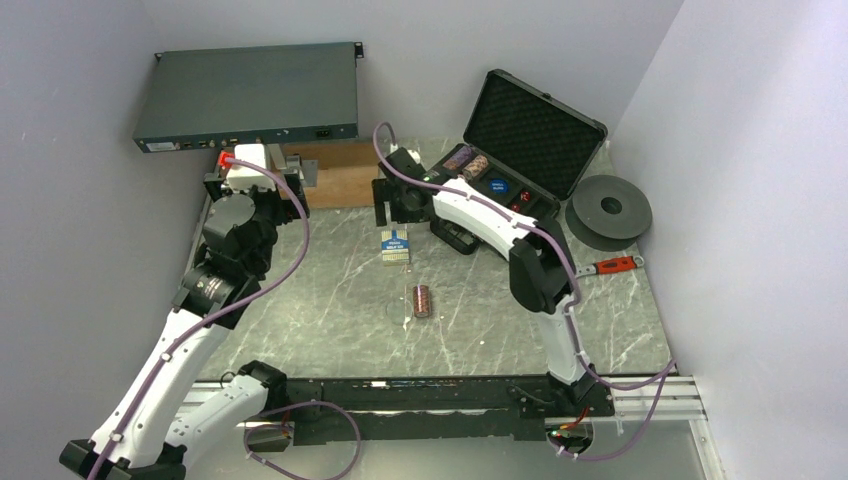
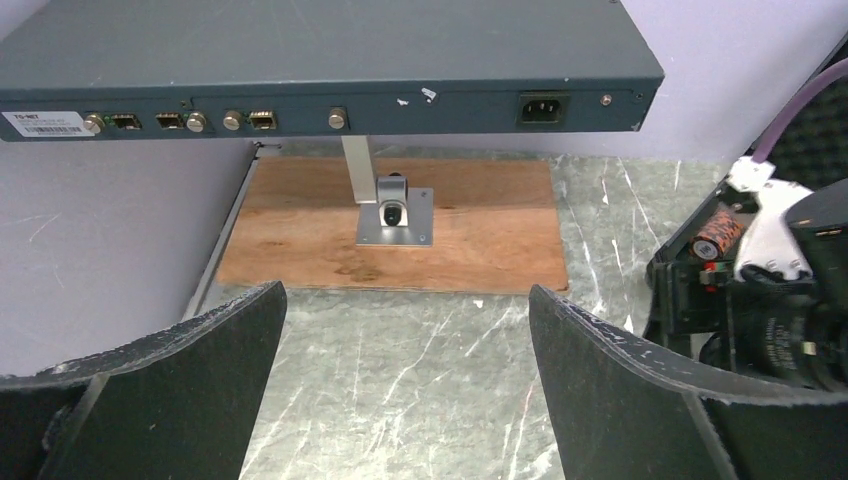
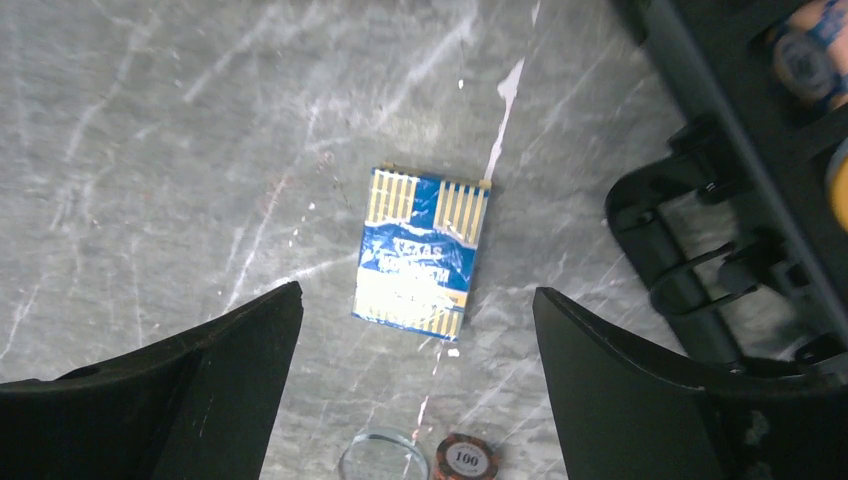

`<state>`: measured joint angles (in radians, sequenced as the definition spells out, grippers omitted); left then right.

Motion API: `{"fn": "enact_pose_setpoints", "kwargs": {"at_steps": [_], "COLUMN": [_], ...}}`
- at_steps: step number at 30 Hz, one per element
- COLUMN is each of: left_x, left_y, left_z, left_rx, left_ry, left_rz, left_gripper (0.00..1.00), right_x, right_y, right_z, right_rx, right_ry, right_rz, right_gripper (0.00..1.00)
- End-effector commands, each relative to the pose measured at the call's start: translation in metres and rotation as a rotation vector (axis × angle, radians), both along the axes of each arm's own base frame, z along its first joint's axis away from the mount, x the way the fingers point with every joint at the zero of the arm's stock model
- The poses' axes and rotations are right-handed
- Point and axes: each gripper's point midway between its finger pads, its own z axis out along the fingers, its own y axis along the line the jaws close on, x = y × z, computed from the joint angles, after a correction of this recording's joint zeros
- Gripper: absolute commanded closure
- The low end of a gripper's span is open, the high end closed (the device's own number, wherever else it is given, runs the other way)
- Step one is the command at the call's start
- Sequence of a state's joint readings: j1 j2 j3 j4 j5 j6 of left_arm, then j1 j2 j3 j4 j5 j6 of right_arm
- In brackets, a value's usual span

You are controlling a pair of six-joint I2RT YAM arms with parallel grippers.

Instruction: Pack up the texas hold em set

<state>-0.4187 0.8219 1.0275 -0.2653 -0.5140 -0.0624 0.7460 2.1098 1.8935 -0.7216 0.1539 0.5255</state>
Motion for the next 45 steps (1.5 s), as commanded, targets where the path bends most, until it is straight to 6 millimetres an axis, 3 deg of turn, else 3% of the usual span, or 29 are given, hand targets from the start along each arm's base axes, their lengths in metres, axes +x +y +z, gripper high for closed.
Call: {"fn": "enact_pose_setpoints", "kwargs": {"at_steps": [1,7,17,31,36,45], "left_x": [-0.001,0.001,0.002,0.001,0.001,0.001], "left_y": [0.002,0.000,-0.001,-0.001,-0.001,-0.001], "left_z": [0.014,0.012,0.010,0.011,0.011,0.011], "left_rx": [-0.006,-0.006,-0.003,-0.001,-0.001,-0.001], "left_ry": [-0.052,-0.043,-0.037,-0.040,-0.041,-0.040], "left_rz": [0.010,0.000,-0.002,-0.003,-0.003,-0.004], "left_gripper": [0.03,0.03,0.03,0.03,0.03,0.03], "right_x": [-0.005,-0.014,-0.019,-0.016,-0.019,-0.023], "right_y": [0.009,0.016,0.017,0.020,0.023,0.027], "right_z": [-0.009,-0.035,-0.059,-0.078,-0.084,-0.091], "right_rx": [0.021,0.033,-0.020,-0.090,-0.110,-0.144], "right_ry": [0.087,0.173,0.223,0.239,0.233,0.224], "right_rz": [-0.065,-0.094,-0.115,-0.110,-0.084,-0.047], "right_gripper": [0.12,0.10,0.06,0.05,0.09,0.26]}}
